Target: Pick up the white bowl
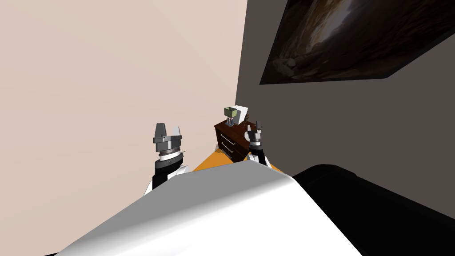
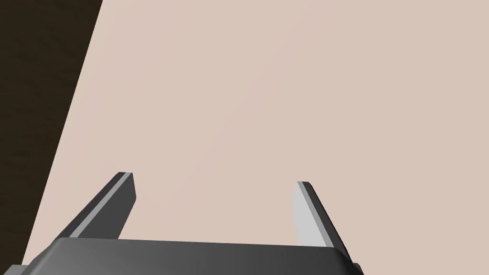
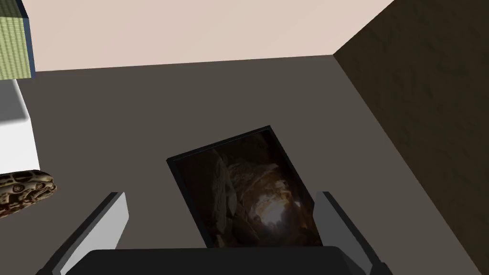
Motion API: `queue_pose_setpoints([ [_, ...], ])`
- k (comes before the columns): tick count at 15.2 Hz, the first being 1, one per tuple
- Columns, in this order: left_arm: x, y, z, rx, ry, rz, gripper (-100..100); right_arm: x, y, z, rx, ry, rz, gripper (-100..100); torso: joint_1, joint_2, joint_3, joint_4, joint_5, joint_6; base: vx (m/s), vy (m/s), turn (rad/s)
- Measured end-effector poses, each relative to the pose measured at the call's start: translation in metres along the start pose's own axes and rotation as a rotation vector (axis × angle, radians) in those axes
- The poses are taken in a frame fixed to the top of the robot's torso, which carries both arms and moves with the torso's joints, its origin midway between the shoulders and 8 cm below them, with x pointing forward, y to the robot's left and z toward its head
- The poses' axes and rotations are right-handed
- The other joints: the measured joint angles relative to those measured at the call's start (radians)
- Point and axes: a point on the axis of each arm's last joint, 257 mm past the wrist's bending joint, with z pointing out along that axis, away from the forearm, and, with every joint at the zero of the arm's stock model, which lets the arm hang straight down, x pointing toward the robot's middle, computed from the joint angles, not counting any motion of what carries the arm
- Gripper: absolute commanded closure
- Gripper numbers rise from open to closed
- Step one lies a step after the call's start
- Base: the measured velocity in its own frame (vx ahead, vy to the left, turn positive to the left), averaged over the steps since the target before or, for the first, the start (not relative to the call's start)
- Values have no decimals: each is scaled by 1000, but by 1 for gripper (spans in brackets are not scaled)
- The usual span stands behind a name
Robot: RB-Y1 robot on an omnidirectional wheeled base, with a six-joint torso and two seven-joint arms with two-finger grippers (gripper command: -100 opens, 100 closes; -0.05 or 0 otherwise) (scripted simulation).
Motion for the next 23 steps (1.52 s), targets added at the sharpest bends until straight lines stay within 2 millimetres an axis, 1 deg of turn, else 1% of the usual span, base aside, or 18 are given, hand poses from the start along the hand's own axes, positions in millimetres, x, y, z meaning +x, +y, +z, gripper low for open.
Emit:
queue_pose_setpoints([
  [3, 0, 0, 0, 0, 0, 0, 0, 4, -6, -2, 13, 46, -30, -100, 4, 3, 2, 1, 1, 0, -47, 70, 25],
  [5, 0, 0, 0, 0, 0, 0, 0, 6, -13, -5, 28, 86, -60, -100, 6, 3, 2, 1, 1, 0, -44, 79, 37],
  [8, 0, 0, 0, 0, 0, 0, 0, 8, -21, -10, 49, 143, -105, -100, 3, 2, 1, 1, 1, 0, -23, 43, 29],
  [14, 0, 0, 0, 0, 0, 0, 0, 12, -46, -22, 96, 266, -214, -100, 2, 1, 1, 0, 0, 0, -13, 32, 38],
  [18, 0, 0, 0, 0, 0, 0, 0, 9, -65, -33, 132, 356, -301, -100, 1, 1, 0, 0, 0, 0, -8, 27, 31],
  [21, 0, 0, 0, 0, 0, 0, 0, 6, -75, -40, 151, 415, -354, -100, 1, 0, 0, 0, 0, 0, -3, 24, 45],
  [23, 0, 0, 0, 0, 0, 0, 0, 2, -85, -46, 169, 461, -401, -100, 1, 0, 0, 0, 0, 0, -4, 24, 29],
])
